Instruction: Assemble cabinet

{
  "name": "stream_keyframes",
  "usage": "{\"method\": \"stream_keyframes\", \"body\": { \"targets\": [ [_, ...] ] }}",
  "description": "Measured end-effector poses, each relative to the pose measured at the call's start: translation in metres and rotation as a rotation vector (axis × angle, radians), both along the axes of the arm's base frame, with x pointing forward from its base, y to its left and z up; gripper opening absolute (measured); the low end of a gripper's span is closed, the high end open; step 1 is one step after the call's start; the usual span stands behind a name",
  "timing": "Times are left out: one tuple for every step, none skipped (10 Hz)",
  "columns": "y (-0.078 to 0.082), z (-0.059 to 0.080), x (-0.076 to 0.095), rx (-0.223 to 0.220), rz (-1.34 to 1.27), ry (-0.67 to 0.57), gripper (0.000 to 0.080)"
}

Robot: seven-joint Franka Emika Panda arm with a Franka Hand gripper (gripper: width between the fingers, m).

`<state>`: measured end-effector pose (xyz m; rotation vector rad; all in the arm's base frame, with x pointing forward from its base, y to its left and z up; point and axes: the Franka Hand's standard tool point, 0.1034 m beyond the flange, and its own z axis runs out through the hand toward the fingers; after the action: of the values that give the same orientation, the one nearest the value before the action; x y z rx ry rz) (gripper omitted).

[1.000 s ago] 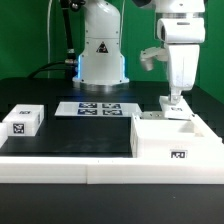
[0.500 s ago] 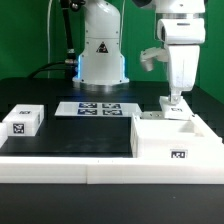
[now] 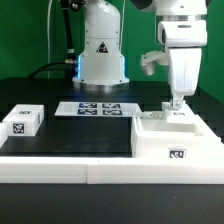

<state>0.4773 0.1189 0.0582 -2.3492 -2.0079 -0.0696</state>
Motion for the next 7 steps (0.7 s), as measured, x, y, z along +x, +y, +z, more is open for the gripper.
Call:
{"method": "stream_keyframes", "body": {
  "targets": [
    [0.000,0.000,0.000,0.000,-0.001,-0.001,0.0069],
    [0.000,0.000,0.000,0.000,-0.001,-0.001,0.0069],
    [0.000,0.000,0.000,0.000,-0.001,-0.001,0.0069],
    [-0.001,-0.001,0.001,0.001,0.004,-0.001,0.0069],
    [-0.003,0.000,0.009,0.007,0.019,-0.014,0.0069],
    [-0.004,0.001,0.016,0.010,0.021,-0.021,0.0069],
    [-0.005,0.001,0.024,0.009,0.024,-0.016,0.0069]
  ]
}}
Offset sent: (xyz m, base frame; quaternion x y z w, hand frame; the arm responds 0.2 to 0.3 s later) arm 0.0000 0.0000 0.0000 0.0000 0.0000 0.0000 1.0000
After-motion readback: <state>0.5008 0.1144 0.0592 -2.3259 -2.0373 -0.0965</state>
